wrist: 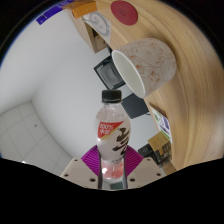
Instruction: Pour water
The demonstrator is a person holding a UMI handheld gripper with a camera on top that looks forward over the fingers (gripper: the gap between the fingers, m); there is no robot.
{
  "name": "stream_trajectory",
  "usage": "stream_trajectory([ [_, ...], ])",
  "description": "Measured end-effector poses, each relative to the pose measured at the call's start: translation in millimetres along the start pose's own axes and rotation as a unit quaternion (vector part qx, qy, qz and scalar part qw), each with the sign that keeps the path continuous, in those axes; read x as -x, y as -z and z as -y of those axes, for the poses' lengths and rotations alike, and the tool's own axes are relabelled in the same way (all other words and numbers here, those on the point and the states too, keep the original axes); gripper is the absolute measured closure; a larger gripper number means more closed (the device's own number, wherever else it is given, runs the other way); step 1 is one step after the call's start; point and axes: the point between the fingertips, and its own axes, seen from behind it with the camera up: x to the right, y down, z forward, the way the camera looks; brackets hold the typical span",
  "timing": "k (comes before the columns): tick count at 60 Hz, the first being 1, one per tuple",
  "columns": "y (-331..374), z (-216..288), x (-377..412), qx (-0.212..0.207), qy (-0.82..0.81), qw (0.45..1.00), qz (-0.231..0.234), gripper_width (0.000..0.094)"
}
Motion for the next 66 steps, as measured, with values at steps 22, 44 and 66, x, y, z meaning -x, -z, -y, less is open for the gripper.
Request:
stream_trajectory([
  [22,3.8,-2.2,96.0,0.012,0.552,0.830,-0.080,0.0657],
  [44,60.2,174.8,124.2,-0.089,0.822,0.521,-0.211,0.0658],
  [66,86.4,278.7,32.1,-0.079,0.821,0.481,-0.297,0.0659],
])
